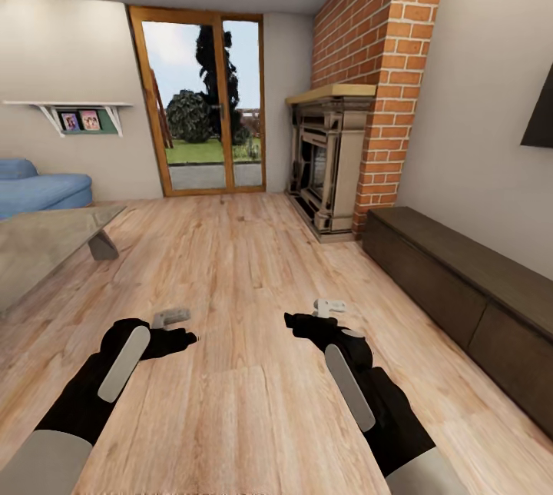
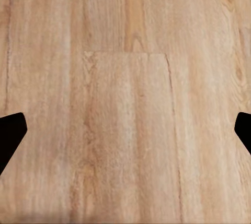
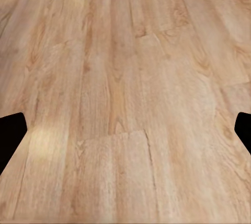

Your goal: Place each of the two pumpkins and all three candles from the living room inside a cabinet in the living room (use any cabinet), then make sure every cabinet is closed, and position the cauldron so it is next to a table in the living room.

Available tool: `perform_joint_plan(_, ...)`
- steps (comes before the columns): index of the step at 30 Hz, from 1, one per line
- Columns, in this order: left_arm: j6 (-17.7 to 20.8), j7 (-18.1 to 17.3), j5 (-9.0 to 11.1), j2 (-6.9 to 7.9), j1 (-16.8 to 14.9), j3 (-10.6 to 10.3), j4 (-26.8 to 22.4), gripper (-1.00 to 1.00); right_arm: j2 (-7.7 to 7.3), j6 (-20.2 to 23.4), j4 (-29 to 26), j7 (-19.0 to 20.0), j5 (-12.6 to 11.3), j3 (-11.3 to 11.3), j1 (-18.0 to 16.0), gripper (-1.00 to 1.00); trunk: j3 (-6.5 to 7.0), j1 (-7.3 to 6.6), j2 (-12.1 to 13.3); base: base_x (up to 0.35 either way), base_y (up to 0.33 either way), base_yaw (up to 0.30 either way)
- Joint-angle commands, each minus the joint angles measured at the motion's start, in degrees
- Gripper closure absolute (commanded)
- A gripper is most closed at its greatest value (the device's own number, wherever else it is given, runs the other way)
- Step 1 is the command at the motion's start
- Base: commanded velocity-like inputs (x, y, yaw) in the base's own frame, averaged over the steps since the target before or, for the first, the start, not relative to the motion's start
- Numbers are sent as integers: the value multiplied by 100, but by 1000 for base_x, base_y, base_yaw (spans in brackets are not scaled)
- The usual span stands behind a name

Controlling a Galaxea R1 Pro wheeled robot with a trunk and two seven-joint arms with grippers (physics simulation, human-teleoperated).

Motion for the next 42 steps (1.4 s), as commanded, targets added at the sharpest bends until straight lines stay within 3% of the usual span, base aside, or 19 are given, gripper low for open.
perform_joint_plan(1,7,61,58,5,-5,-15,-4,-100,-1,12,-8,-57,-61,7,-4,-100,-10,-1,-3,0,0,270)
perform_joint_plan(21,7,62,58,5,-5,-21,28,-100,-1,12,-8,-57,-61,7,-4,-100,-89,-1,-3,-24,5,270)
perform_joint_plan(42,7,62,58,5,-5,-21,46,-100,2,12,-10,-57,-61,7,-4,-100,-173,-1,-3,-194,147,270)
